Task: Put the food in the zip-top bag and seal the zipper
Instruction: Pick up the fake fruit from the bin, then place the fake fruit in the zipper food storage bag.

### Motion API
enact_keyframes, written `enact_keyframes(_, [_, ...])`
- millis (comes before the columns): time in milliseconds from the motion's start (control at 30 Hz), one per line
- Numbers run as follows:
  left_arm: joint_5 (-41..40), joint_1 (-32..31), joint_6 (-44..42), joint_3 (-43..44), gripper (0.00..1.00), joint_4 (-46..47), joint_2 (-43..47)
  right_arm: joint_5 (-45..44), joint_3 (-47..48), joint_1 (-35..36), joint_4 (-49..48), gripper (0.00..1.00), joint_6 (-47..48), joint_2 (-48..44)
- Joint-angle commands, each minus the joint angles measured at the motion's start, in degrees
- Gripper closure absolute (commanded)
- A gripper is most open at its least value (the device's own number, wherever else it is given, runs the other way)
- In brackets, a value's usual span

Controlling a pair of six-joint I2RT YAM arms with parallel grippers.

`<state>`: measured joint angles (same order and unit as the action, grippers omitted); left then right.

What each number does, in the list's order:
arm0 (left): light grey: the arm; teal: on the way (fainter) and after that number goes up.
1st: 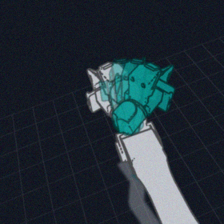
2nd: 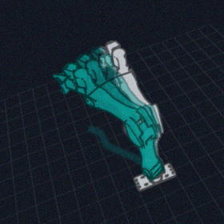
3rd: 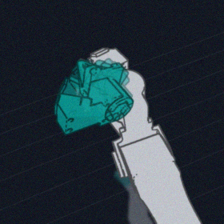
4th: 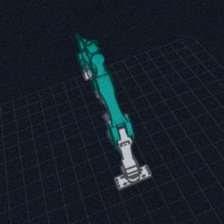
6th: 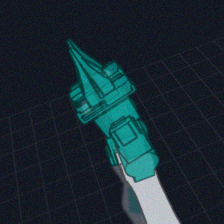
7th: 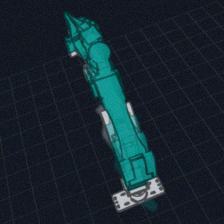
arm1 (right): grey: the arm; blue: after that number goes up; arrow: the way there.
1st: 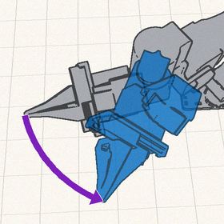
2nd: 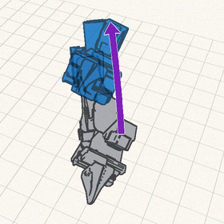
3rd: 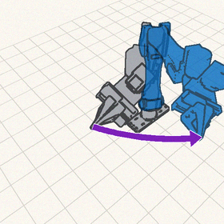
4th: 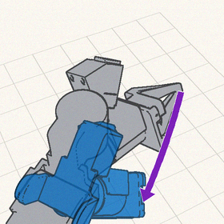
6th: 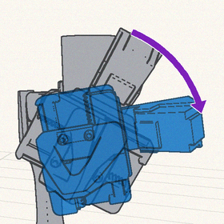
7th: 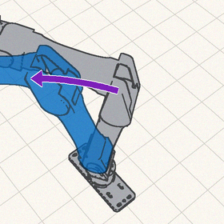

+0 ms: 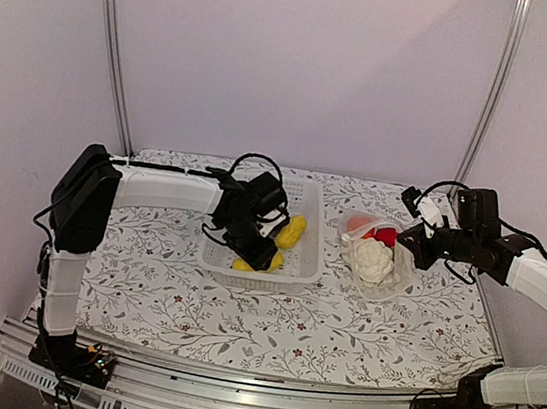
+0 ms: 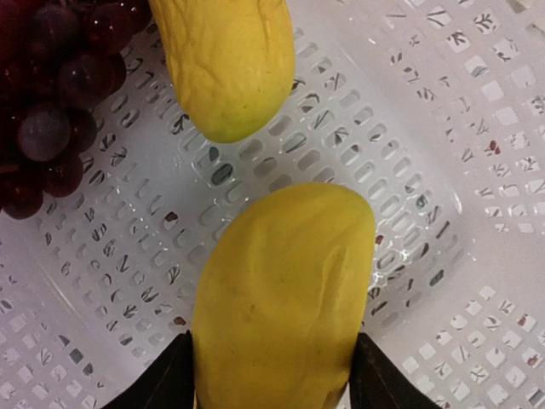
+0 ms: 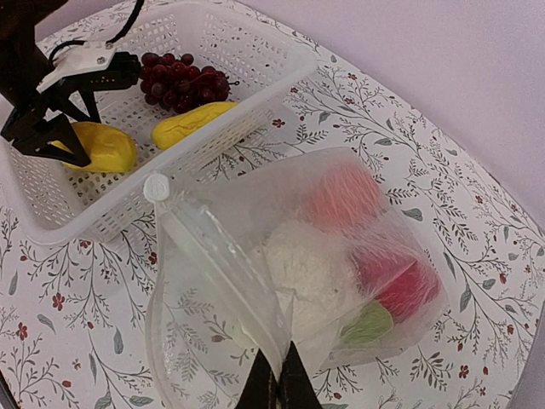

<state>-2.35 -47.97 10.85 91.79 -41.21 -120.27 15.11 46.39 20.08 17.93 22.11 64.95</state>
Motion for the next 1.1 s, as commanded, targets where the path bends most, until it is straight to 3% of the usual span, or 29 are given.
enact_keyframes(0, [0.9, -0.3, 1.1, -1.9, 0.49, 0.5, 3.5, -0.2, -1.0, -0.6, -0.4, 1.0, 0.4, 0.0])
enact_keyframes(267, [-1.5, -1.1, 2.1, -6.4, 0.57, 5.3, 12.1, -1.4, 0.9, -0.7, 0.5, 1.0, 0.7, 0.3])
enact_keyframes(467, [-2.1, -3.7, 1.3, -9.2, 0.63, 10.5, 19.8, 0.2, 11.5, -0.6, 13.5, 1.0, 2.0, 3.4])
enact_keyframes(700, [-2.3, -12.6, -2.4, -11.1, 0.69, 22.1, 25.6, 3.2, 22.4, -0.3, 24.8, 1.0, 0.7, 6.0])
enact_keyframes(1067, [12.2, -23.5, -8.3, -11.6, 0.77, 47.1, 22.7, 9.1, 28.7, -0.2, 34.7, 1.0, -1.3, 7.0])
